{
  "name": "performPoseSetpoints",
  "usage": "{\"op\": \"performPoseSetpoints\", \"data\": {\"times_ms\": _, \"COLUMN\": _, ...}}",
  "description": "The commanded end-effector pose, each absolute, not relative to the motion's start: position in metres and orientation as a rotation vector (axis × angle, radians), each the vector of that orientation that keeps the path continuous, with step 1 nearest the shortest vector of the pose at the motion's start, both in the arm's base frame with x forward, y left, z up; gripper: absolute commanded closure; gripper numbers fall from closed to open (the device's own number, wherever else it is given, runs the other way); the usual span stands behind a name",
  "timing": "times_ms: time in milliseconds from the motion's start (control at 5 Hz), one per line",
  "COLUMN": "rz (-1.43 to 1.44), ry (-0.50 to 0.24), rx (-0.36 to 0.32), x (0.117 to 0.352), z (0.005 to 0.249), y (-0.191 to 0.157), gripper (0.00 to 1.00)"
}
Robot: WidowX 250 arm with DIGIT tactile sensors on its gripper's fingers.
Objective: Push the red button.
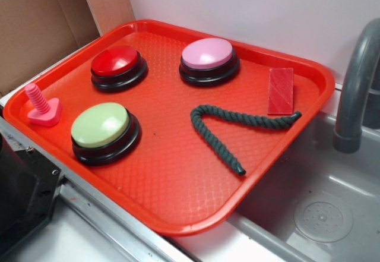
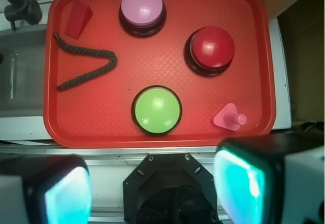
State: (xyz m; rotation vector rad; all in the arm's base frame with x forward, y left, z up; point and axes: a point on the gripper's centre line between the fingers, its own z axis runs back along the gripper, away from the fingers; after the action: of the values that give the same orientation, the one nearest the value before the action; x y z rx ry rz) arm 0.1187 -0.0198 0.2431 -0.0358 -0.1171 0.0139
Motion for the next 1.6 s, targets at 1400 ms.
{"op": "performPoseSetpoints", "data": {"times_ms": 1400, "rz": 0.205, "ry": -0.134, "rx": -0.003, "x": 0.192, "z": 0.127, "y": 0.13, "gripper": 0.0}}
